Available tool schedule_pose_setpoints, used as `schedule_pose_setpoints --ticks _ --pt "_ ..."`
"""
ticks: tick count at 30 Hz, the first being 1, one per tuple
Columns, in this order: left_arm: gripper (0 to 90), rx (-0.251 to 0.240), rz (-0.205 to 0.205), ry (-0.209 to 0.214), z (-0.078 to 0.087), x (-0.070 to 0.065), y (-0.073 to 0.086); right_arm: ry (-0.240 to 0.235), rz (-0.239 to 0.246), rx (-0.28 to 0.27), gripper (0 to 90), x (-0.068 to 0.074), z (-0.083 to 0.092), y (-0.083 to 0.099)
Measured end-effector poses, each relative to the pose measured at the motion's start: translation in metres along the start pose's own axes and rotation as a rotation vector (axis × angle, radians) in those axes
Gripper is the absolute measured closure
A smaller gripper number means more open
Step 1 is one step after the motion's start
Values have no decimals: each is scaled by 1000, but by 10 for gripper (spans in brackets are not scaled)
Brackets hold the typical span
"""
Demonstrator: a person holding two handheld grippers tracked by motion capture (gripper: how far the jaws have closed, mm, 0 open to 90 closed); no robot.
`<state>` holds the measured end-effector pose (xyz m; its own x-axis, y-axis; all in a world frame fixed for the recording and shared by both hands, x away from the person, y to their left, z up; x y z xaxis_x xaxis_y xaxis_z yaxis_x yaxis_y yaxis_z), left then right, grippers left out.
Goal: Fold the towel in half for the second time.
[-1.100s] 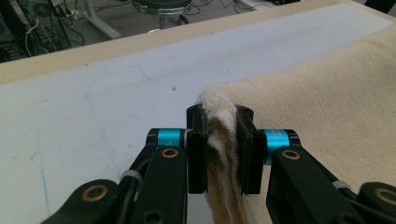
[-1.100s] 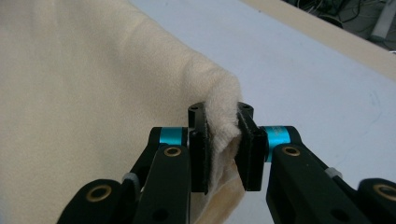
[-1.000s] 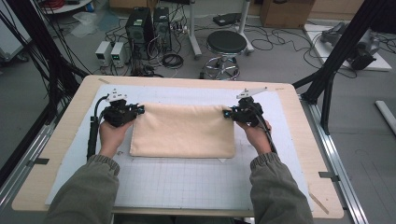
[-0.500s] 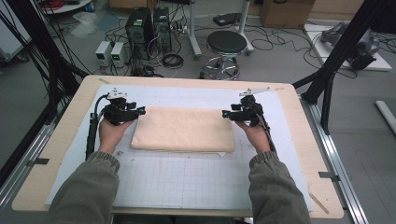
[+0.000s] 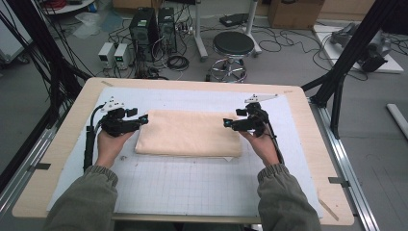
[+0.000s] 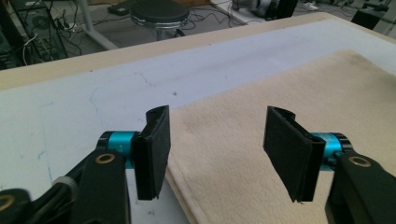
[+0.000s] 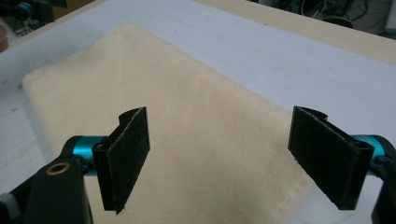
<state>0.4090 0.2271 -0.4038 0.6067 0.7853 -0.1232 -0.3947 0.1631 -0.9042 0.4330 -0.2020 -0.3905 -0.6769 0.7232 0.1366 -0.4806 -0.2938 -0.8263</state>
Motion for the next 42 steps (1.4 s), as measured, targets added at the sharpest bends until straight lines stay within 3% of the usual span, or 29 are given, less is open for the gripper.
schedule_pose_setpoints --ticks 7,17,24,42 --pt "282 11 11 27 2 -5 2 6 26 2 157 12 0 1" --pt "188 14 -16 62 7 -15 3 22 56 -14 122 20 8 3" --pt "146 20 -5 65 10 -17 3 24 64 -23 121 20 11 7" --pt "113 -2 -45 99 29 -30 -1 23 96 -21 121 27 24 10"
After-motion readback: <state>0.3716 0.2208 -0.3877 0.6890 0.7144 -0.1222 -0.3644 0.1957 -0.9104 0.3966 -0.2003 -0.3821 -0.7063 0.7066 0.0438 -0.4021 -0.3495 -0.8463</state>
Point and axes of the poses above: each handheld gripper's, and its own axes: z roughly backward along the jaws, y roughly out of its underside, x roughly to its left, the point moved 2 cm from there along -z, roughly forward along the jaws, and after that the axes turned 4 degrees about y, right-handed, at the moved point
